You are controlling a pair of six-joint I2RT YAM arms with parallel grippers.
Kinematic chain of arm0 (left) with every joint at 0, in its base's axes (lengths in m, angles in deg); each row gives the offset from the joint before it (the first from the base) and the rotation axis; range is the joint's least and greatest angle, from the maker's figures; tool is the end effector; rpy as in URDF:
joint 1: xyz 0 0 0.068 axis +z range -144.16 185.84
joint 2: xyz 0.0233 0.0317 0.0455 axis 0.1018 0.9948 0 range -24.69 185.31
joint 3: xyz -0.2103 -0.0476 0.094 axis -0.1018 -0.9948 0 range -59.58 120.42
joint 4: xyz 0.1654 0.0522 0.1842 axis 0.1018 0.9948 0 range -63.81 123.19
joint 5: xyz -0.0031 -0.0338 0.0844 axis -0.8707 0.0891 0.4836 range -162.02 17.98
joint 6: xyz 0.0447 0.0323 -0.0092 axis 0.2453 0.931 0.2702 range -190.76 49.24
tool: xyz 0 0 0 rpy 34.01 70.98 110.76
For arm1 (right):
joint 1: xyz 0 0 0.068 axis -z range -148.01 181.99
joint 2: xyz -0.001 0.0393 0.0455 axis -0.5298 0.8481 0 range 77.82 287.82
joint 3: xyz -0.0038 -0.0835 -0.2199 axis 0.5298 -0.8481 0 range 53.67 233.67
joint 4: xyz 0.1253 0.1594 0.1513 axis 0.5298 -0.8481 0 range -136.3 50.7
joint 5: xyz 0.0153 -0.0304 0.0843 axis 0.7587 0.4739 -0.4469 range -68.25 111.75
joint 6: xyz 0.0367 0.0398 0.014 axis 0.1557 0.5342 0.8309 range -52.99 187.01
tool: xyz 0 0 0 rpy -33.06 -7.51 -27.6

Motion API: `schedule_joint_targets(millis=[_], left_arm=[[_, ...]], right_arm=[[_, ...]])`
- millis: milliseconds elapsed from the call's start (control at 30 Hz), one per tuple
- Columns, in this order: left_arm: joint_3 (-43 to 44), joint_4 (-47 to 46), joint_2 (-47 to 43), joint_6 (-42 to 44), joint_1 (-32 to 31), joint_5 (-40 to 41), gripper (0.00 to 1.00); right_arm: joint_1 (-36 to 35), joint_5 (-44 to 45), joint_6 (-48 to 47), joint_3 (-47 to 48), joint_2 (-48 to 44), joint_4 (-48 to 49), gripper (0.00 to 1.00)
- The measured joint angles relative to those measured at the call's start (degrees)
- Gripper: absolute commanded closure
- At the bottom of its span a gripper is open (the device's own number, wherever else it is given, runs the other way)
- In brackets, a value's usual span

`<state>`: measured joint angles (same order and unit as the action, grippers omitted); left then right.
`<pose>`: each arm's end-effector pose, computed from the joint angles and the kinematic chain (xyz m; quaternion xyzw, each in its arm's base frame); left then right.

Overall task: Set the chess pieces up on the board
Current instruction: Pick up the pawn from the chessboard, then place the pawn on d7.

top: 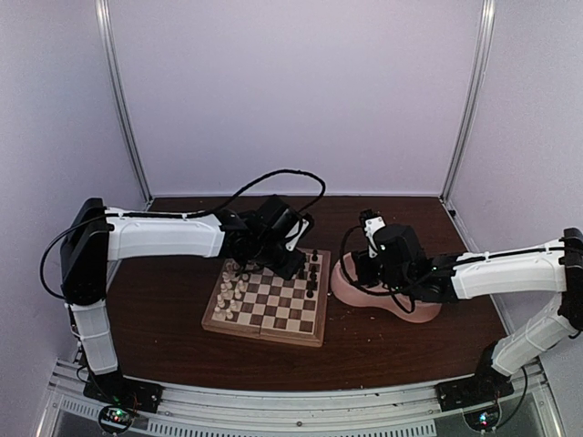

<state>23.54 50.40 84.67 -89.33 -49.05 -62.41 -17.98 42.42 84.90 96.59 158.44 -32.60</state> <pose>0.2377 -0.3269 0.1888 0.2654 0.8998 -0.1384 0.3173 0.2041 0.2218 0.1820 -0.1517 0.8473 0.1409 0.4892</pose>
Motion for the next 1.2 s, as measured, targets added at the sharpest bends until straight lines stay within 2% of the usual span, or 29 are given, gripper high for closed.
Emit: schedule_joint_targets(millis=[167, 300, 367, 467, 600, 967, 1200], left_arm=[[0.0, -0.83, 0.44, 0.02, 0.22, 0.07, 0.91], [-0.33, -2.16, 0.48, 0.0, 0.22, -0.44, 0.92], [-0.48, -2.49, 0.48, 0.0, 0.22, -0.63, 0.92], [-1.4, -3.54, 0.48, 0.02, 0.22, -0.79, 0.92], [-2.84, -3.69, 0.48, 0.02, 0.22, -1.01, 0.91], [-3.8, -4.2, 0.48, 0.02, 0.22, -2.34, 0.92], [-4.02, -5.38, 1.81, 0.07, 0.22, -2.8, 0.92]], right_arm=[[0.76, -1.27, 1.29, 1.99, -1.55, -7.87, 0.62], [0.85, 5.01, 5.18, 7.39, -1.49, -14.8, 0.61], [0.87, 7.78, 6.4, 7.96, -1.51, -14.25, 0.58], [0.87, 9.01, 4.92, 3.98, -1.77, -8.79, 0.51], [1.29, 10.03, 1.81, -0.96, -1.88, -5.31, 0.51], [2.54, 1.84, -1.86, -1.07, -1.86, -2.16, 0.49], [2.54, -0.48, -2.1, -0.92, -1.86, -2.36, 0.5]])
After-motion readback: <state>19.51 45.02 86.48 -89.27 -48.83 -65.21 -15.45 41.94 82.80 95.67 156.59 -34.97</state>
